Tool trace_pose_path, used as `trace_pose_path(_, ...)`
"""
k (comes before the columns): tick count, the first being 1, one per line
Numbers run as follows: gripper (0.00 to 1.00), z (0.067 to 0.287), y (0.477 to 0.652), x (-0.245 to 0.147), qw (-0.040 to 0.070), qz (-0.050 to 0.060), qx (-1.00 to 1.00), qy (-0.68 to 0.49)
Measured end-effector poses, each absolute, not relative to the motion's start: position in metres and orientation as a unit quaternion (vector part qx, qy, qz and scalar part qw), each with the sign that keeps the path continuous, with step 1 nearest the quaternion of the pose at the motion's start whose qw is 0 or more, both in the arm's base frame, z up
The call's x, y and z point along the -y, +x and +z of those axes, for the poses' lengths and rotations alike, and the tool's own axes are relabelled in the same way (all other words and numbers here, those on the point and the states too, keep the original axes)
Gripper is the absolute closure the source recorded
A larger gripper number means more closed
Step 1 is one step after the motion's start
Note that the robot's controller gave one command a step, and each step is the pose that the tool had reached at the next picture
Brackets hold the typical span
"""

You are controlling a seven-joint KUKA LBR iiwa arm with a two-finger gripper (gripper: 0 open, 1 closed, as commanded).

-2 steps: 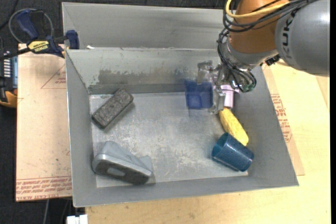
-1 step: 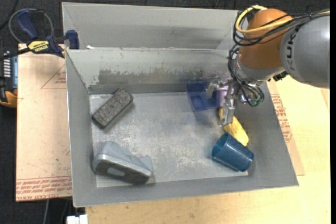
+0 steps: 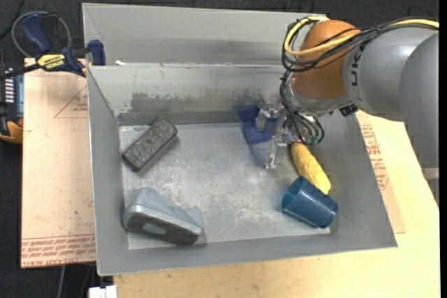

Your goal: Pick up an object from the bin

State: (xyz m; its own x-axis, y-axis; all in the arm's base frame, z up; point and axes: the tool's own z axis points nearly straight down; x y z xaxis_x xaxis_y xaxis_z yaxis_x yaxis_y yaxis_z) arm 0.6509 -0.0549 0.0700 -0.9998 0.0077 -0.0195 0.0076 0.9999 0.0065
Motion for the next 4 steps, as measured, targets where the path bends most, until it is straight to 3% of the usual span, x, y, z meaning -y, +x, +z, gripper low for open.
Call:
trace_pose_path(1, 1.00, 0.072, 0.659, 0.047, 0.003, 0.002, -0.998, -0.063)
trace_pose_path(2, 1.00, 0.072, 0.659, 0.047, 0.003, 0.002, -0.998, -0.062)
trace_pose_path(4, 1.00, 0.114, 0.657, 0.046, 0.002, 0.003, -0.998, -0.062)
